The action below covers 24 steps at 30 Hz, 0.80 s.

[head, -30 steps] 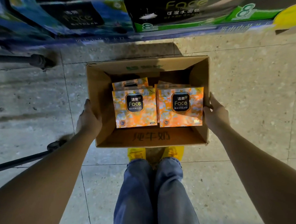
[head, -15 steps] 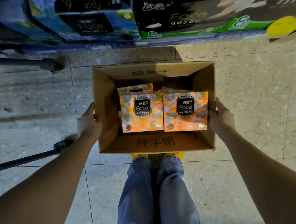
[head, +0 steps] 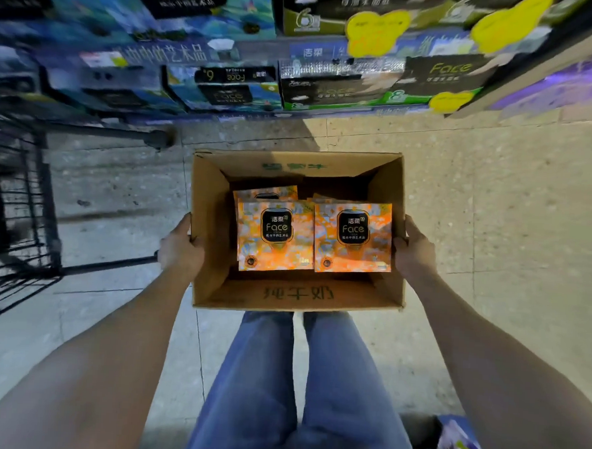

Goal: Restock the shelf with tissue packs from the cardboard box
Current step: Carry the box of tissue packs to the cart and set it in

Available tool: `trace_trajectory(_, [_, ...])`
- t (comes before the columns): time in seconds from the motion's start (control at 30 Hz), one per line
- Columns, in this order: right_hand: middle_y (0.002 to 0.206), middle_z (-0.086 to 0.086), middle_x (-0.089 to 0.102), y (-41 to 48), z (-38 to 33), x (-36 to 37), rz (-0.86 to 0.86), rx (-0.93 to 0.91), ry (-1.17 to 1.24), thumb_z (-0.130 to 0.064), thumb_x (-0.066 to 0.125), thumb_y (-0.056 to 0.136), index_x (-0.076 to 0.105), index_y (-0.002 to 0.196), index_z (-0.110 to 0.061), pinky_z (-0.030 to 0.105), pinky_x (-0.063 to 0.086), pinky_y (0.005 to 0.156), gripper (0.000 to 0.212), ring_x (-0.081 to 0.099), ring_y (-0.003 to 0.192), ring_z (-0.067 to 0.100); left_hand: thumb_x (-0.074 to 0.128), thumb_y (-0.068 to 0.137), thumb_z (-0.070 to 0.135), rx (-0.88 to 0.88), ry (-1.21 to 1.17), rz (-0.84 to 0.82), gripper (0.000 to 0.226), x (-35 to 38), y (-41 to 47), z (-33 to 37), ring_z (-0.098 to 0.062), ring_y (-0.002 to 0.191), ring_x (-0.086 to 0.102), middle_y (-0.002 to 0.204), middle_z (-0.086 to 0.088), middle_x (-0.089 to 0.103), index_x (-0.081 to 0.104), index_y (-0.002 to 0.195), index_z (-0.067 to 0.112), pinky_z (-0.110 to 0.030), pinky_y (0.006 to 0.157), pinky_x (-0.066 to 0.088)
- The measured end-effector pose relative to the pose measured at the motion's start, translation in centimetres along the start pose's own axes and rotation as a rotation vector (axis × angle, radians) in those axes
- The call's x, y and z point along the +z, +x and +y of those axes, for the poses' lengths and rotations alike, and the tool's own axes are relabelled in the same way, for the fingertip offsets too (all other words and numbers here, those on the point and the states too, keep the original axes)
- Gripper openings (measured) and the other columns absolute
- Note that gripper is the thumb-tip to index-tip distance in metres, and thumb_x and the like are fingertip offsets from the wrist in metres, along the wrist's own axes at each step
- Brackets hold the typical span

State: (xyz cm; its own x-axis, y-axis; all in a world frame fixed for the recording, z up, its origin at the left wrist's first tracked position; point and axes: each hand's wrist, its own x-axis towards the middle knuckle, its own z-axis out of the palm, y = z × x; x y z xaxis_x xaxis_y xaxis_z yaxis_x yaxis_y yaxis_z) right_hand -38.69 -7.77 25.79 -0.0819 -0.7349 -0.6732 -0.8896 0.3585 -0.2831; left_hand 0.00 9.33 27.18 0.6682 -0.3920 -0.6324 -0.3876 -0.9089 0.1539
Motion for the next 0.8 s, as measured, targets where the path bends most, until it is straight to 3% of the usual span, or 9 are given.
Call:
trace_trajectory(0.13, [0.121,0.025,0.07,-4.8,0.6,-2.4,0.003,-0.056,-0.028,-0.011,0.046,0.1,0.04,0.156,-0.028,0.042,0.051,0.082,0.059,0.065,0.106,0.047,0.056,0.097,0.016,0.024,-0.094,0.005,0.054,-1.6,-5.6,-2.9,-0.042,0.097,0.068,0.104,-0.016,0.075,0.05,0.15,0.027,-0.043,0.08,0.058])
trace_trajectory(0.2, [0.119,0.026,0.07,-6.6,1.0,-3.2,-0.007,-0.113,-0.061,-0.008,0.046,0.099,0.041,0.156,-0.026,0.042,0.05,0.079,0.059,0.065,0.103,0.047,0.056,0.092,0.023,0.007,-0.154,0.006,0.056,-0.7,-7.3,-6.0,-0.037,0.1,0.07,0.112,-0.01,0.076,0.052,0.146,0.031,-0.045,0.086,0.06])
trace_trajectory(0.27, [0.119,0.026,0.07,-8.2,1.3,-3.7,-0.014,-0.182,-0.097,-0.008,0.046,0.1,0.041,0.155,-0.023,0.044,0.051,0.08,0.058,0.064,0.103,0.048,0.058,0.094,0.017,-0.045,-0.214,0.059,0.057,-0.9,-10.9,-7.2,-0.038,0.1,0.07,0.112,-0.014,0.076,0.052,0.151,0.026,-0.046,0.089,0.059])
trace_trajectory(0.43, [0.126,0.025,0.067,-12.1,1.5,-3.2,-0.039,-0.286,-0.228,-0.013,0.045,0.103,0.036,0.158,-0.022,0.045,0.052,0.086,0.056,0.063,0.11,0.046,0.06,0.098,0.01,-0.159,-0.347,0.105,0.056,0.2,-19.6,-12.0,-0.039,0.093,0.069,0.09,-0.021,0.075,0.051,0.152,0.022,-0.042,0.082,0.054])
trace_trajectory(0.63, [0.145,0.019,0.058,-17.8,0.2,-0.2,-0.096,-0.407,-0.305,-0.017,0.046,0.106,0.031,0.161,-0.019,0.042,0.049,0.101,0.056,0.057,0.128,0.041,0.065,0.095,0.015,-0.32,-0.451,0.168,0.056,2.3,-26.4,-21.5,-0.035,0.104,0.071,0.099,-0.007,0.079,0.054,0.147,0.033,-0.047,0.094,0.057])
trace_trajectory(0.8, [0.146,0.019,0.057,-22.7,-1.6,3.8,-0.124,-0.541,-0.379,-0.02,0.046,0.107,0.031,0.16,-0.019,0.045,0.049,0.101,0.055,0.056,0.128,0.041,0.061,0.098,0.012,-0.376,-0.515,0.239,0.046,2.2,-32.3,-27.9,-0.031,0.086,0.068,0.084,-0.005,0.075,0.058,0.14,0.032,-0.037,0.079,0.053])
